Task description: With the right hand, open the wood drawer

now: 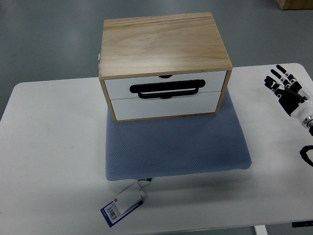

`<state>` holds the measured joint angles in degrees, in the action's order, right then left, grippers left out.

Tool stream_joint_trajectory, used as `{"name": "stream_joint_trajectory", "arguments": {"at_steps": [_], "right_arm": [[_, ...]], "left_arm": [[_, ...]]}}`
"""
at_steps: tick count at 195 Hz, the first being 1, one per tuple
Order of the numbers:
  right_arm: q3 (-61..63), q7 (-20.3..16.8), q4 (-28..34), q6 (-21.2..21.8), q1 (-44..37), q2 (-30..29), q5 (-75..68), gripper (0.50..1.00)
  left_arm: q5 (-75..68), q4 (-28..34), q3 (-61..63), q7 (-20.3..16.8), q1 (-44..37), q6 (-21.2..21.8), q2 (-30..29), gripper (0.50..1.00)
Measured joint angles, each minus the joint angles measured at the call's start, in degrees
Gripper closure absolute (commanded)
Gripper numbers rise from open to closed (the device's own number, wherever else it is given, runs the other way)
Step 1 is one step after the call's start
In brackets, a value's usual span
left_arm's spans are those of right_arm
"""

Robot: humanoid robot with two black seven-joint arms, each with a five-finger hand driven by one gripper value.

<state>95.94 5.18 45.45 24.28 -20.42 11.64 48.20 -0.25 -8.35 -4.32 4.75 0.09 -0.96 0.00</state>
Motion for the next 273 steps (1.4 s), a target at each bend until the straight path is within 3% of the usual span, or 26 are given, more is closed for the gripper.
{"name": "stream_joint_trajectory", "arguments": {"at_steps": [106, 152, 179, 233, 273], "right_arm": [[-0.2, -0.1, 0.1, -0.1, -0.9, 2.1, -0.2, 0.57], [-0.3, 0.0, 0.3, 0.0, -5.0, 7.3, -0.2, 0.57], [-0.6, -0.1, 1.2, 2.6, -8.6, 11.6, -0.4, 0.572], [-5.3, -0.3, 9.2, 9.6, -15.2, 20.3, -0.7, 0.572], [-10.8, -0.4, 18.7, 10.7, -18.4, 24.8, -1.2, 0.572]], "left_arm": [[0.0, 0.0, 0.0, 0.0, 0.0, 0.0, 0.0, 0.5], [0.0, 0.0, 0.0, 0.0, 0.0, 0.0, 0.0, 0.5], [0.0, 0.0, 0.0, 0.0, 0.0, 0.0, 0.0, 0.5], [0.0, 0.0, 0.0, 0.0, 0.0, 0.0, 0.0, 0.5], [0.0, 0.0, 0.0, 0.0, 0.0, 0.0, 0.0, 0.5]]}}
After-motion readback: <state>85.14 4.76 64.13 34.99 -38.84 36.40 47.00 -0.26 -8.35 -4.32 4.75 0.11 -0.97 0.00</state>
